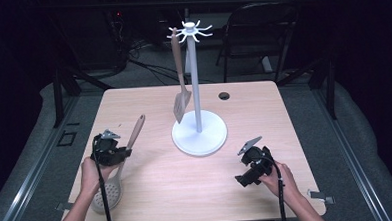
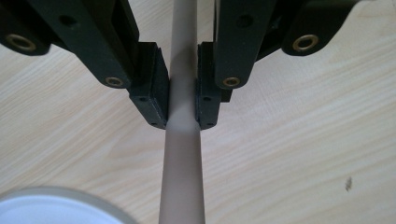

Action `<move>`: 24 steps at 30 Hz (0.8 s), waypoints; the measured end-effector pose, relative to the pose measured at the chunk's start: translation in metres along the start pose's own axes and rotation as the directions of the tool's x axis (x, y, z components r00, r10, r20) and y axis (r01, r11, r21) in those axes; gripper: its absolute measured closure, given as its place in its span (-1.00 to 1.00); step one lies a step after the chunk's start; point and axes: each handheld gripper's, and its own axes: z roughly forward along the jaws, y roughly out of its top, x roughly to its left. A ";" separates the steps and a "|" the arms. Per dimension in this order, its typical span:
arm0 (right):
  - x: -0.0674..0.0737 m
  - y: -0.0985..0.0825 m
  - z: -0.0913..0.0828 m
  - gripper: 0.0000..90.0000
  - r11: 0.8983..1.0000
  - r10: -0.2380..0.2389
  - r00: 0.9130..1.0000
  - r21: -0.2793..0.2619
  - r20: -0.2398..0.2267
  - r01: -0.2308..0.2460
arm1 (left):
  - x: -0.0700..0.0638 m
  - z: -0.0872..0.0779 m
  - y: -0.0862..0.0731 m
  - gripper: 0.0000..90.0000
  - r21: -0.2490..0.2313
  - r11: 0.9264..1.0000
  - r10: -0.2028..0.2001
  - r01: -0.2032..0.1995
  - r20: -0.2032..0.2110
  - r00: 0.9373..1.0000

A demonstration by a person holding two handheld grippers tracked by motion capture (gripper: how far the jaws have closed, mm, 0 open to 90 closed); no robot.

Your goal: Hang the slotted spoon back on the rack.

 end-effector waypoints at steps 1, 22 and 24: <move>-0.001 0.000 0.000 -0.94 1.000 -0.002 1.000 0.006 -0.003 0.002 | -0.001 -0.003 0.000 0.69 -0.020 1.000 0.004 -0.004 -0.007 1.000; 0.001 0.004 0.007 -0.94 1.000 -0.011 1.000 0.024 -0.003 0.011 | -0.020 -0.043 0.009 0.70 -0.288 0.957 0.014 -0.040 -0.089 0.996; 0.001 0.005 0.007 -0.94 0.999 -0.016 1.000 0.032 0.002 0.016 | -0.024 -0.047 0.012 0.70 -0.323 0.945 0.016 -0.047 -0.098 0.995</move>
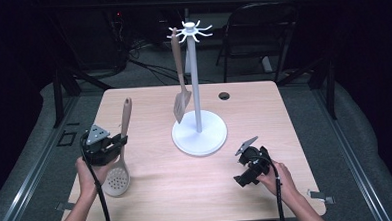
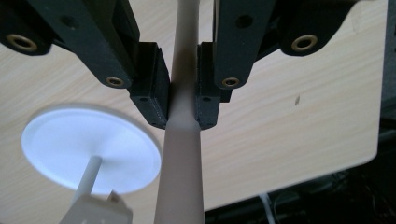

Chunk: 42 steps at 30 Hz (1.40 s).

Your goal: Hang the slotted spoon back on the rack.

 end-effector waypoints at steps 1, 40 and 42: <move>0.000 0.000 0.001 -0.94 1.000 0.006 1.000 -0.009 -0.001 -0.006 | -0.001 -0.001 0.002 0.70 -0.007 1.000 0.004 -0.004 0.001 1.000; -0.004 -0.004 -0.001 -0.95 1.000 0.019 1.000 -0.007 0.006 -0.019 | -0.058 0.012 0.080 0.70 -0.197 0.978 0.082 -0.064 0.083 0.993; -0.004 -0.004 -0.002 -0.95 1.000 0.023 1.000 -0.014 -0.002 -0.023 | -0.061 0.014 0.086 0.70 -0.199 0.978 0.085 -0.066 0.090 0.992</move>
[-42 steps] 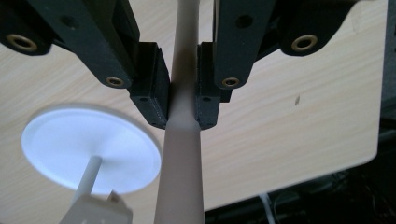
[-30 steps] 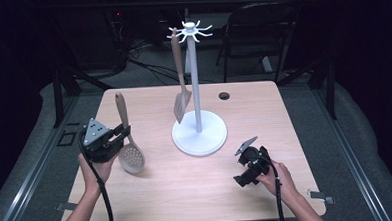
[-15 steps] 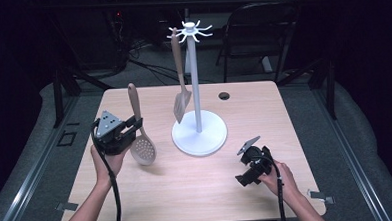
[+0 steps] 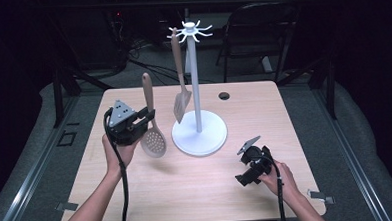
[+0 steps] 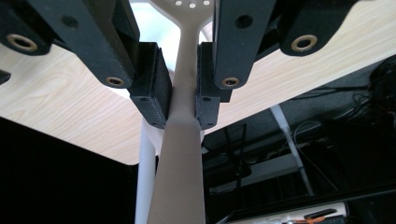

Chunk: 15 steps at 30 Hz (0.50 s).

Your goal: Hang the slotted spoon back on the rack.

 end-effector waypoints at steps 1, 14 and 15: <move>0.000 0.000 0.000 -0.95 1.000 0.005 1.000 -0.006 0.004 -0.005 | -0.001 0.002 0.002 0.70 -0.003 1.000 -0.001 0.001 0.004 1.000; 0.000 0.000 -0.001 -0.95 1.000 0.000 1.000 -0.002 0.013 0.000 | -0.013 0.024 0.035 0.70 -0.009 1.000 0.012 -0.012 0.047 0.999; 0.000 0.000 -0.001 -0.95 1.000 0.000 1.000 -0.002 0.014 0.001 | -0.014 0.026 0.037 0.70 -0.013 1.000 0.014 -0.013 0.046 0.999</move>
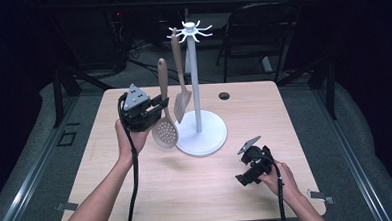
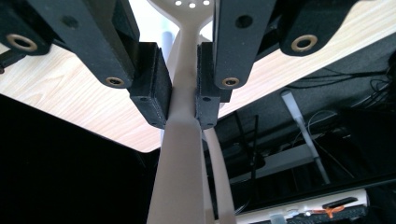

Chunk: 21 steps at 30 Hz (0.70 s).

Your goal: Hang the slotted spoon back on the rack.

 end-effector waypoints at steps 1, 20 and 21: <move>0.000 0.000 0.000 -0.95 1.000 0.000 1.000 0.001 0.002 0.000 | -0.001 0.001 0.002 0.70 0.006 1.000 0.004 -0.004 0.002 1.000; -0.001 0.000 -0.001 -0.95 1.000 0.005 1.000 -0.002 -0.004 -0.005 | -0.008 0.026 0.034 0.70 0.005 0.999 -0.032 0.032 -0.009 0.999; -0.001 0.000 -0.001 -0.95 1.000 0.003 1.000 -0.005 -0.005 -0.003 | -0.008 0.027 0.034 0.70 0.005 0.999 -0.032 0.032 -0.010 0.999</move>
